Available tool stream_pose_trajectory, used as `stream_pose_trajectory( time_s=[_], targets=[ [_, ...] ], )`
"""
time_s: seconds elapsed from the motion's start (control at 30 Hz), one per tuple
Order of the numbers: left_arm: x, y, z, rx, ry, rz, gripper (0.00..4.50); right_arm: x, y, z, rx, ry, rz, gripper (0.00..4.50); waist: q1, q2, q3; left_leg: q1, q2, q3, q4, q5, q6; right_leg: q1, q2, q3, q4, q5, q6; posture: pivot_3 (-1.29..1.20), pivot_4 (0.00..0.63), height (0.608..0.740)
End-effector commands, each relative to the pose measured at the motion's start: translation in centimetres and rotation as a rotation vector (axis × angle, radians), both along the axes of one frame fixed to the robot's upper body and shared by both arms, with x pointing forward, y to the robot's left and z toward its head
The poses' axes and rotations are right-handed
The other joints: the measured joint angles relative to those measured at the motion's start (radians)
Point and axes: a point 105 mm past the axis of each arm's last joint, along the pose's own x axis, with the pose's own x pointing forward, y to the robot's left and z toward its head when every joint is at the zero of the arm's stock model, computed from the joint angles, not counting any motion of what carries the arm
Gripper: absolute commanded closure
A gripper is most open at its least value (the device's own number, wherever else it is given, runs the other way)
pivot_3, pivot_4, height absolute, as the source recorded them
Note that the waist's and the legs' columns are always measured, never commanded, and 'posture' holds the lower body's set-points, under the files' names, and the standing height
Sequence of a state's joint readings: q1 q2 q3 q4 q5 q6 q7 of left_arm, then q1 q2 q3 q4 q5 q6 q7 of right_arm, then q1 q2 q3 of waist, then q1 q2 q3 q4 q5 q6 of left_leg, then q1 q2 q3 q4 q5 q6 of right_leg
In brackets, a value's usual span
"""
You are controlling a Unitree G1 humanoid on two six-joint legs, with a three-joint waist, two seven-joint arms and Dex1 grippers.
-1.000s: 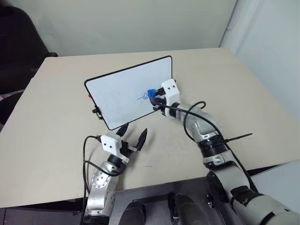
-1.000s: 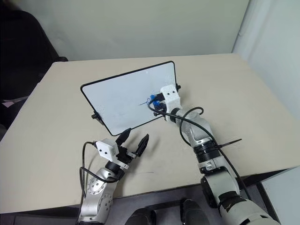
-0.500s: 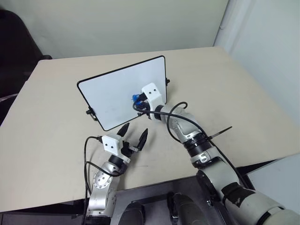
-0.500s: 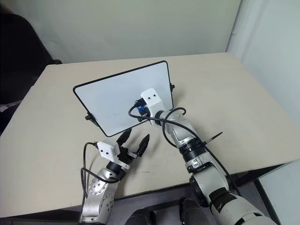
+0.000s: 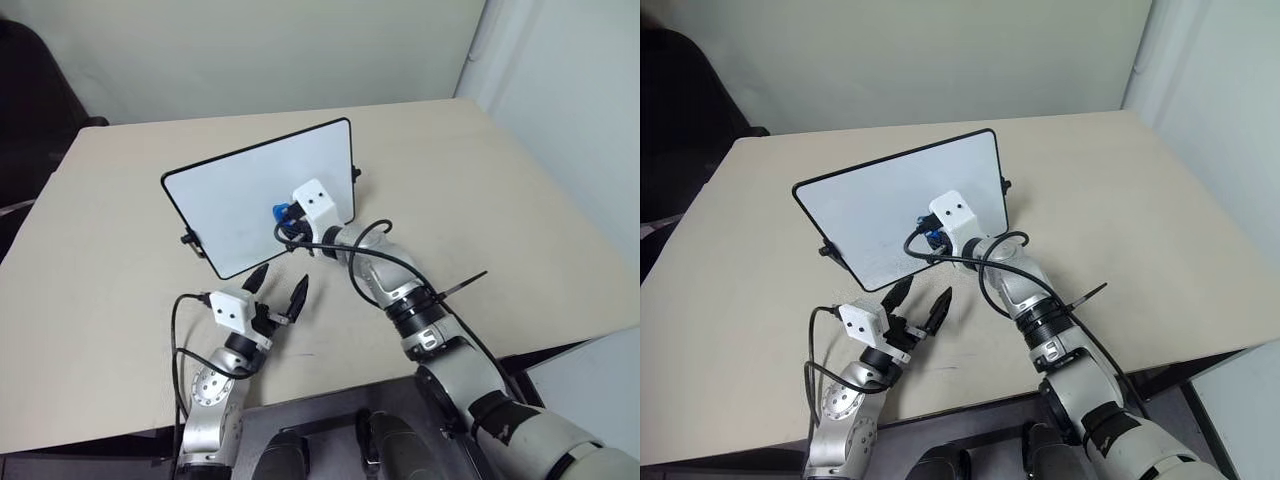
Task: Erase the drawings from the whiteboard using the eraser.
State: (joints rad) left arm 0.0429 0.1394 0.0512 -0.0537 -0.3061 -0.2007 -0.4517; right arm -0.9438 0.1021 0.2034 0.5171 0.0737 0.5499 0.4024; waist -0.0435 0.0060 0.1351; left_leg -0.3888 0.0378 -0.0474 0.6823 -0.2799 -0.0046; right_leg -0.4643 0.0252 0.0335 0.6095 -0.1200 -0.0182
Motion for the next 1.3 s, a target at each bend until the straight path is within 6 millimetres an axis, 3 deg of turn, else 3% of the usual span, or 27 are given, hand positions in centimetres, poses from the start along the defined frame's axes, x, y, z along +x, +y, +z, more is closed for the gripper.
stream_pose_trajectory(
  time_s=[0.03,0.23,0.6,1.07,1.3],
  targets=[
    [-0.1,0.3,1.7,-0.004,-0.066,0.007,0.00,1.5,-1.5,1.7,0.040,-0.047,-0.090,4.17,0.002,0.000,0.000,0.000,0.000,0.000,0.000,0.000,0.000,0.000,0.000,0.000,0.000,0.000,0.000,0.00,0.150,0.740],
    [-0.2,0.7,1.9,-0.002,-0.067,0.019,0.00,3.3,-3.9,1.2,0.042,-0.026,-0.216,4.17,0.011,0.000,0.000,0.000,0.000,-0.001,0.002,0.002,0.000,0.002,0.000,0.000,0.000,0.001,-0.002,0.00,0.150,0.740],
    [-0.2,0.7,1.9,-0.011,-0.064,0.019,0.00,5.3,-6.2,1.3,0.086,0.006,-0.364,4.17,0.012,0.000,0.000,0.000,0.000,-0.001,0.001,0.002,0.000,0.001,0.000,0.000,-0.002,0.001,-0.002,0.00,0.150,0.740],
    [-0.2,0.7,1.8,-0.010,-0.062,0.015,0.00,1.6,-0.2,2.6,0.059,-0.075,-0.100,4.17,-0.006,0.000,0.000,0.000,0.000,0.000,0.000,-0.001,-0.006,-0.005,0.001,-0.001,-0.004,0.008,-0.001,0.00,0.150,0.740],
    [-0.2,0.3,1.6,-0.011,-0.057,0.005,0.00,0.5,1.1,2.7,0.050,-0.089,-0.041,4.17,-0.012,0.000,0.000,0.001,0.008,0.002,0.000,-0.005,-0.011,-0.008,0.008,-0.001,-0.005,0.008,-0.004,0.00,0.150,0.740]
  ],
)
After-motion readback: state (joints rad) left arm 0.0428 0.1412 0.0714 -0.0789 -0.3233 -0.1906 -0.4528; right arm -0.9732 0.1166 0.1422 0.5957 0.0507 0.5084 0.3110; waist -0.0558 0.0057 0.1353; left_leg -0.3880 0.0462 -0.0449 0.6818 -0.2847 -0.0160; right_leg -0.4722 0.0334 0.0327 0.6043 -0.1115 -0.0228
